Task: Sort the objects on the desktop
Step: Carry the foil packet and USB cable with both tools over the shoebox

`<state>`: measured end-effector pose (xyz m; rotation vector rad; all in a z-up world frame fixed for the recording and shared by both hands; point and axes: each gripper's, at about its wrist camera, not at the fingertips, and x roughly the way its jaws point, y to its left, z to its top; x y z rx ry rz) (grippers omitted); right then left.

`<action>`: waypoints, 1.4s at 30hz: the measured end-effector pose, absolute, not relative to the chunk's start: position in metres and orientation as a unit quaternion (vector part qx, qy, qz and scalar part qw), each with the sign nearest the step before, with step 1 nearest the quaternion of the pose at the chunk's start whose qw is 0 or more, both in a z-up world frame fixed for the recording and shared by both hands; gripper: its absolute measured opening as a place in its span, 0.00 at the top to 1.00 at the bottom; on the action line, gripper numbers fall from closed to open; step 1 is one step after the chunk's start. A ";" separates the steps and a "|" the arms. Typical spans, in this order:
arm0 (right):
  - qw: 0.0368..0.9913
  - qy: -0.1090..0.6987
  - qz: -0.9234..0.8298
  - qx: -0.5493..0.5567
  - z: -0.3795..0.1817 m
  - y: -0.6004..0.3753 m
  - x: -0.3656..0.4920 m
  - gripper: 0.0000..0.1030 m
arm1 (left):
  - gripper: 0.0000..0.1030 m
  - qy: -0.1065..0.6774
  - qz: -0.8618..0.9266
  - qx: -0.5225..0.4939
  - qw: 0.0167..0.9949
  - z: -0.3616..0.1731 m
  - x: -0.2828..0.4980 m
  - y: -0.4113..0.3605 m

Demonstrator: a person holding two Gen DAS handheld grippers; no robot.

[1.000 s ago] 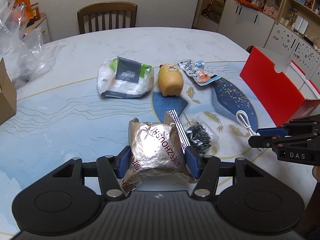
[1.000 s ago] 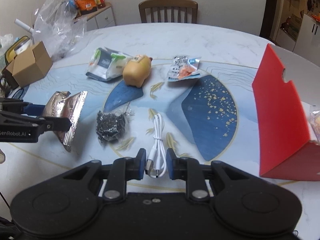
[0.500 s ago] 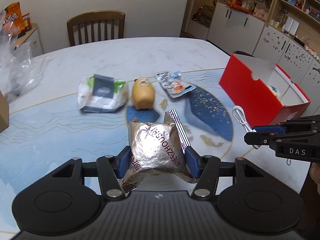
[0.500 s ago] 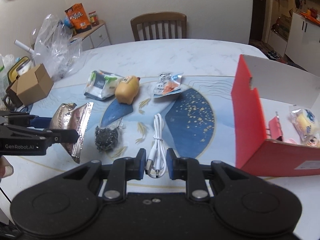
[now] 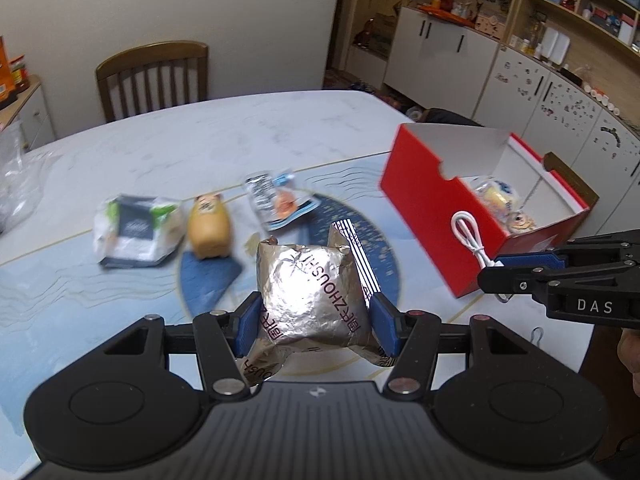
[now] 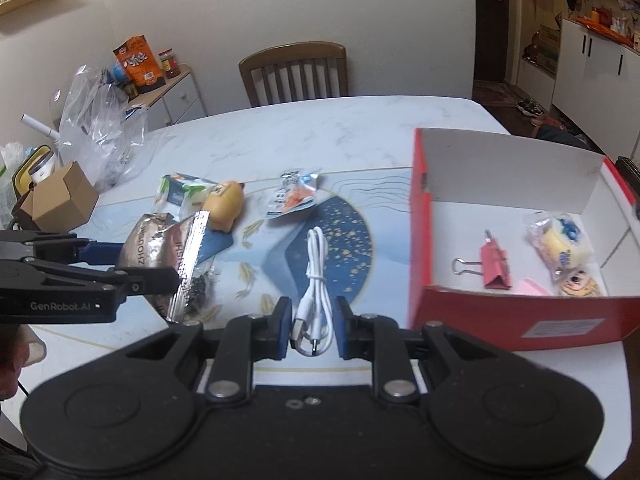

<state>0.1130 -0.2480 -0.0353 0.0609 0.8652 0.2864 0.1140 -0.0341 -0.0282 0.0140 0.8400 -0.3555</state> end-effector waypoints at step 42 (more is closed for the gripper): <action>0.910 0.397 0.100 0.061 -0.019 -0.441 0.149 0.79 | 0.45 0.384 -0.244 0.061 0.888 -0.006 0.169 -0.253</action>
